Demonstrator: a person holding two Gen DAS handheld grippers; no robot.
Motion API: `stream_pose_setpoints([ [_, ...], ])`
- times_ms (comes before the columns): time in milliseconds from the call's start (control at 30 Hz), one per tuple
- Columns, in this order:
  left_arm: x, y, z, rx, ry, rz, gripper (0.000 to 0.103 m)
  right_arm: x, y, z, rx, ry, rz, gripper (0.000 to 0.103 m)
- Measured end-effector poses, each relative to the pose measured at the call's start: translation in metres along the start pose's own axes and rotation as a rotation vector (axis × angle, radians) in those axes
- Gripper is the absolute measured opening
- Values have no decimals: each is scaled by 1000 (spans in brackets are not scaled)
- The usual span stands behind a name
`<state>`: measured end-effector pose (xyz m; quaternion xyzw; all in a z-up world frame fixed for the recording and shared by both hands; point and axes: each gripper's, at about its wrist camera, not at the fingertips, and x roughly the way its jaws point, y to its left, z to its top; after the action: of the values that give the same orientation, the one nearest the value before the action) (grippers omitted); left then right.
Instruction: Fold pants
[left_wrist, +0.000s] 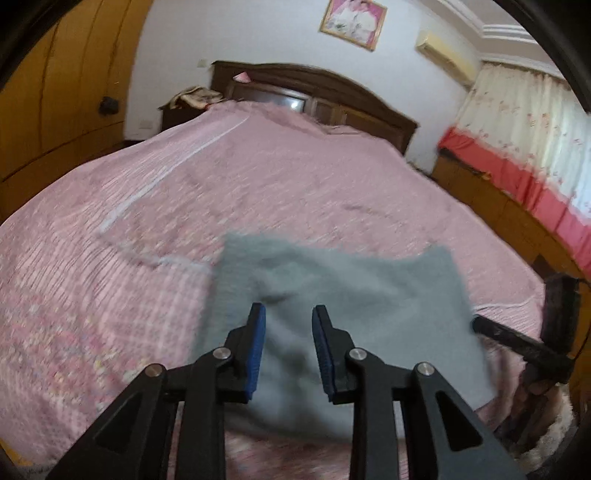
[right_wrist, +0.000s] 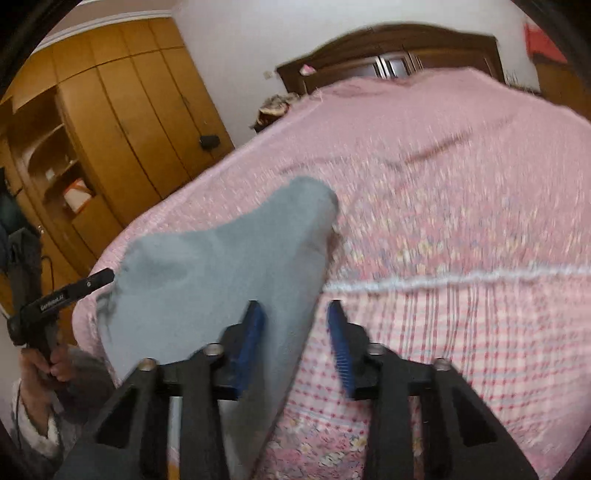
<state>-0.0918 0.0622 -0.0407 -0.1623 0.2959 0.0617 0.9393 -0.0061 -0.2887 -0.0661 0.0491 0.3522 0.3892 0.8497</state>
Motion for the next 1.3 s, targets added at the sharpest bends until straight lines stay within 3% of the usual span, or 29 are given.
stream_pose_setpoints([
  [133,12,-27,20,38,6,-58,28,-9,13,22,-66,-53,94,29],
  [200,28,-38,29,71,34,-50,28,2,19,29,-112,-44,107,29],
  [267,52,-36,32,92,72,62,25,29,16,27,-133,11,60,28],
  [333,72,-22,27,92,93,189,16,54,9,16,-126,83,11,20],
  [367,79,-10,21,71,110,195,9,50,8,12,-111,41,29,20],
  [467,71,5,14,-8,73,120,8,34,7,14,-63,-43,111,20],
  [633,57,-4,10,18,32,101,16,49,15,41,-90,-69,119,20],
  [700,61,-6,3,36,45,121,16,72,13,50,-98,-34,67,20],
  [767,65,-7,4,48,46,127,16,99,1,49,-47,68,34,20],
  [1033,66,-7,1,32,35,113,16,78,-37,37,163,-53,259,22],
  [1133,66,-3,1,26,35,110,16,61,-50,29,240,-103,314,36],
  [1233,66,0,2,22,37,105,16,48,-58,22,309,-67,343,39],
  [1300,65,0,3,20,39,102,16,42,-60,15,332,15,375,39],
])
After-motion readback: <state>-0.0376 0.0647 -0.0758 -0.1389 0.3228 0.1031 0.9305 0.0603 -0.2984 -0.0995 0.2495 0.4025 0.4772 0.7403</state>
